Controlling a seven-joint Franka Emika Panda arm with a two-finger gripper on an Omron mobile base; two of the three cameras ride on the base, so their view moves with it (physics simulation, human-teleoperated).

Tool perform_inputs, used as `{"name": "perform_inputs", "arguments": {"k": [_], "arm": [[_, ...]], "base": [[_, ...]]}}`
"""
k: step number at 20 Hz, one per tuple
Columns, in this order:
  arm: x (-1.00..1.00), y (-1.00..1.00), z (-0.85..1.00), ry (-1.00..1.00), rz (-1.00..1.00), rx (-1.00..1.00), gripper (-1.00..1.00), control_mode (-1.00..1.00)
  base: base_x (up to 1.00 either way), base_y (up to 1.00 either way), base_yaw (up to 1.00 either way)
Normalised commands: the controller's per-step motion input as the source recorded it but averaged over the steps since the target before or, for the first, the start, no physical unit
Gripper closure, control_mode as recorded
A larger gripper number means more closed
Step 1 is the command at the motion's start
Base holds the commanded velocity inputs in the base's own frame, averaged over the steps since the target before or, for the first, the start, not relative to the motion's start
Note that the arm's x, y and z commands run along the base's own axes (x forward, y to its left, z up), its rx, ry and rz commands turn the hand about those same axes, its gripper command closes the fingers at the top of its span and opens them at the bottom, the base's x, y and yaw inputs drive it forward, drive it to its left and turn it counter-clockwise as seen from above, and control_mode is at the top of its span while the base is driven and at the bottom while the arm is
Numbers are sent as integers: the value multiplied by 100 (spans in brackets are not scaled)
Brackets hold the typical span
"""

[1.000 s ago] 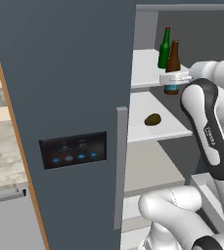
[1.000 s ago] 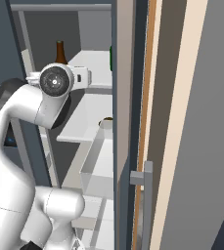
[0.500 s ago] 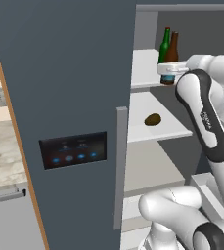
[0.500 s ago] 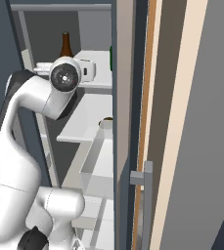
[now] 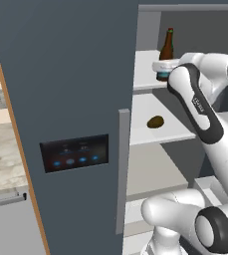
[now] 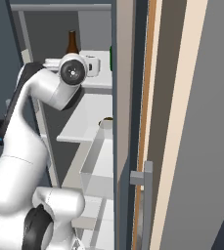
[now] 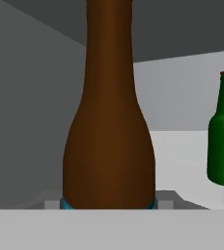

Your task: Place the beers on the top shelf of the fridge to keep them out of children's reach, and place the avocado on lower shelves for easy access.

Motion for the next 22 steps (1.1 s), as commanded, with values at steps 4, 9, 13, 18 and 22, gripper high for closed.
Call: {"name": "perform_inputs", "arguments": {"k": [4,9,13,18,22], "arm": [[45,-1,0,0,0,0,100,-100],[41,-6,-6,0,0,0,100,-100],[40,-11,-11,0,0,0,100,-100],[36,-10,-17,0,0,0,100,-100],[31,-2,-22,0,0,0,100,-100]], "base": [[0,0,0],[0,0,0],[0,0,0],[0,0,0],[0,0,0]]}}
